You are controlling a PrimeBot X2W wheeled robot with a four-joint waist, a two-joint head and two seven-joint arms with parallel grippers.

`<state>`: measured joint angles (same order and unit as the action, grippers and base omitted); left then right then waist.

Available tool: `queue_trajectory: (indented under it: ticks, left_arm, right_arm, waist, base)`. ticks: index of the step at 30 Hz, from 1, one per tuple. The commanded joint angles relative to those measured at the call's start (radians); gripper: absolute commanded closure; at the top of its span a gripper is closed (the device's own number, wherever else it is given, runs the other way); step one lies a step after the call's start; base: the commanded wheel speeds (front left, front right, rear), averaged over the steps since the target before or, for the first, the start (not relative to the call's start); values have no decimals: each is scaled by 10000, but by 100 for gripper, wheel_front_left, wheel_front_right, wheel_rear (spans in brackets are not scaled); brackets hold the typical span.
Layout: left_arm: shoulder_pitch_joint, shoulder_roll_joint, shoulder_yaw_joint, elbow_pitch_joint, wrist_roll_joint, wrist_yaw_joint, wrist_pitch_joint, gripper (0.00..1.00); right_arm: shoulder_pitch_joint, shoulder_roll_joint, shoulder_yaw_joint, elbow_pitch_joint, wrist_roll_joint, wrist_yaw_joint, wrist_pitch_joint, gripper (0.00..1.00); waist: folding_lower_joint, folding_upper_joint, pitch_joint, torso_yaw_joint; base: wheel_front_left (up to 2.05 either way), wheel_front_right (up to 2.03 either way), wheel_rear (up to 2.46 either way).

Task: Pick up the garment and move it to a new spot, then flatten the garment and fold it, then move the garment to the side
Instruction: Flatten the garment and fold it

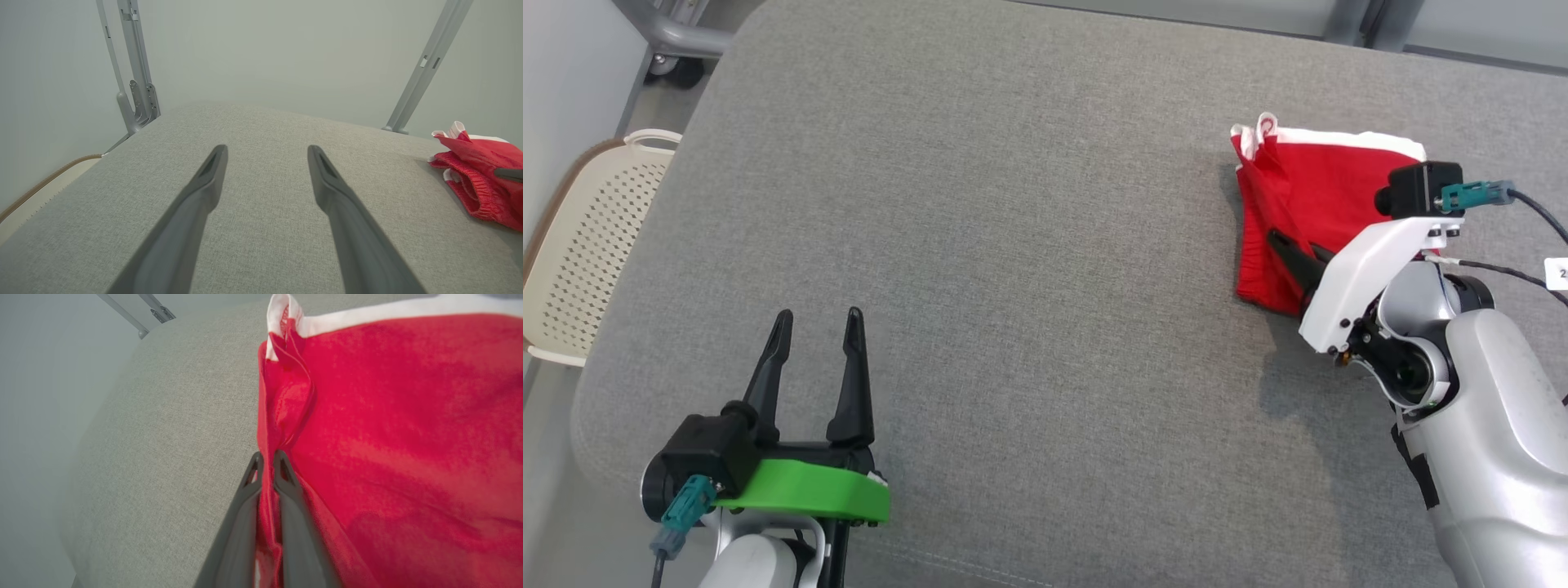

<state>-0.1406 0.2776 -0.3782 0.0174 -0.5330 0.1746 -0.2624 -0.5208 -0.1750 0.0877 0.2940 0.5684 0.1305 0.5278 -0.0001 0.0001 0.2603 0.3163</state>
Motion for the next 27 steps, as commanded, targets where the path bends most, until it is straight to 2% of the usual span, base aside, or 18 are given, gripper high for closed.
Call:
queue_trajectory:
  ticks: [1, 5, 6, 7, 8, 13, 17, 20, 21, 24, 27]
  left_arm:
    - [161, -55, 79, 64, 95, -71, -25, 0]
    - [352, -194, 96, 247, 175, -223, -25, 0]
    - [365, -207, 119, 284, 176, -243, -25, 0]
    - [374, -214, 148, 308, 184, -263, -26, 0]
    - [394, -218, 168, 321, 199, -274, -26, 0]
    - [542, -111, 294, 334, 245, -332, -26, 0]
    - [606, -54, 400, 193, 291, -325, -26, 0]
    - [641, -41, 395, 109, 300, -388, -26, 0]
    - [641, -41, 395, 109, 300, -388, -26, 0]
    - [490, -54, 383, 50, 341, -418, -27, 0]
    - [362, -17, 415, 60, 348, -457, -27, 0]
  right_arm:
    - [84, -51, 68, 70, 1, 4, -112, 100]
    - [228, 111, 455, 508, 2, 3, -357, 100]
    - [191, 158, 599, 559, 38, 4, -432, 84]
    - [155, 196, 761, 596, 89, 4, -501, 51]
    - [113, 190, 869, 585, 118, 3, -591, 0]
    - [146, 148, 981, -107, 520, 3, -1068, 0]
    - [718, -227, -75, -775, 794, 1, -1093, 0]
    - [1156, -604, -1006, -709, 404, 3, -950, 0]
    - [1156, -604, -1006, -709, 404, 3, -950, 0]
    - [1482, -693, -1851, -317, -70, 3, -793, 0]
    - [1297, -403, -2217, 18, -65, 4, -710, 0]
  waist:
    - [1, -1, -222, 199]
    - [1, -1, -443, 140]
    - [1, -1, -488, 95]
    - [1, -1, -526, 40]
    - [1, -1, -559, -21]
    - [1, -1, -709, -428]
    - [1, -1, -635, -730]
    - [1, -1, -475, -857]
    - [1, -1, -475, -857]
    - [1, -1, -226, -886]
    - [1, -1, -92, -860]
  base:
    - [0, 0, 0]
    - [0, 0, 0]
    - [0, 0, 0]
    - [0, 0, 0]
    - [0, 0, 0]
    - [0, 0, 0]
    - [0, 0, 0]
    - [0, 0, 0]
    - [0, 0, 0]
    - [0, 0, 0]
    - [0, 0, 0]
